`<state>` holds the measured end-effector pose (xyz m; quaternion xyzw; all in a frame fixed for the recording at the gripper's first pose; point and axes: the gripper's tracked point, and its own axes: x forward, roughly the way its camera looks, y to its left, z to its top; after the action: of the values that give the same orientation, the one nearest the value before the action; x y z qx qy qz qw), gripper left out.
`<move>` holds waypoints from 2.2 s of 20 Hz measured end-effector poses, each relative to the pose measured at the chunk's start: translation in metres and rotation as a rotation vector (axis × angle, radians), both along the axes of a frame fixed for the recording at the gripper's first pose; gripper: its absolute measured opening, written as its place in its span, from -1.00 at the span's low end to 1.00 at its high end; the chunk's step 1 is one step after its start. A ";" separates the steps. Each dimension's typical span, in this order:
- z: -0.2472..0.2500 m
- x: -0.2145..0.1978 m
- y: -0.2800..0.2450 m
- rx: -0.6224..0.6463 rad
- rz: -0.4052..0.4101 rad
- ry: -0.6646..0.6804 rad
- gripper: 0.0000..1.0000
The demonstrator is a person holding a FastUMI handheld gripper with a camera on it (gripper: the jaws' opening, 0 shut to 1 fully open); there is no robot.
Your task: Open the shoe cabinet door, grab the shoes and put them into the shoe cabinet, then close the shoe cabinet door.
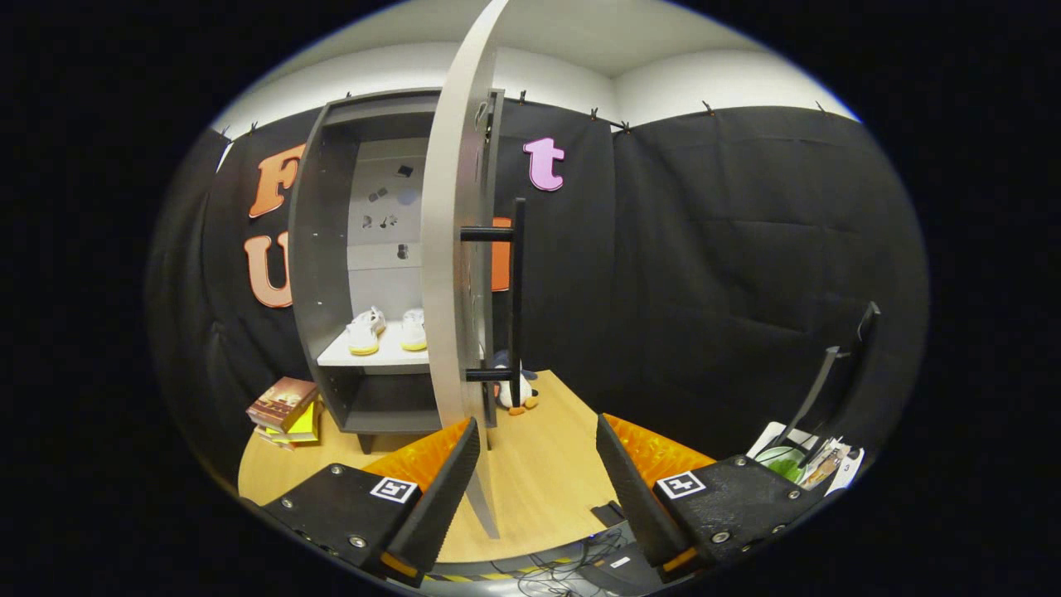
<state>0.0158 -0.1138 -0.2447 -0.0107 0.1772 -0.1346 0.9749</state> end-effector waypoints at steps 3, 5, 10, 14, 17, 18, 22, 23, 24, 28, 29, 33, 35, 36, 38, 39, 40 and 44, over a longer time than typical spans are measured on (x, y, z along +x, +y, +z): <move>-0.001 0.001 0.019 0.021 -0.004 -0.008 0.80; -0.001 0.003 0.032 -0.003 0.000 -0.003 0.79; -0.002 0.016 0.084 0.030 0.066 -0.019 0.80; -0.008 0.046 0.136 0.104 0.132 -0.032 0.80; -0.023 0.072 0.189 0.110 0.204 -0.053 0.80; -0.021 0.082 0.208 0.121 0.234 -0.065 0.80; -0.022 0.130 0.276 0.129 0.327 -0.074 0.85; -0.024 0.141 0.277 0.084 0.310 -0.076 0.86; -0.025 0.153 0.279 0.045 0.302 -0.078 0.91; -0.025 0.178 0.297 0.031 0.292 -0.076 0.92; -0.026 0.183 0.300 0.043 0.296 -0.073 0.92; -0.027 0.205 0.313 0.058 0.334 -0.064 0.92; -0.030 0.222 0.318 0.068 0.353 -0.063 0.92; -0.032 0.230 0.321 0.076 0.359 -0.057 0.92; -0.033 0.241 0.323 0.075 0.364 -0.053 0.92; -0.033 0.247 0.324 0.080 0.377 -0.046 0.93; -0.033 0.248 0.325 0.100 0.381 -0.028 0.92; -0.010 0.234 0.310 0.120 0.383 -0.013 0.92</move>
<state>0.2494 0.1961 -0.2543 0.0151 0.1732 0.0638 0.9827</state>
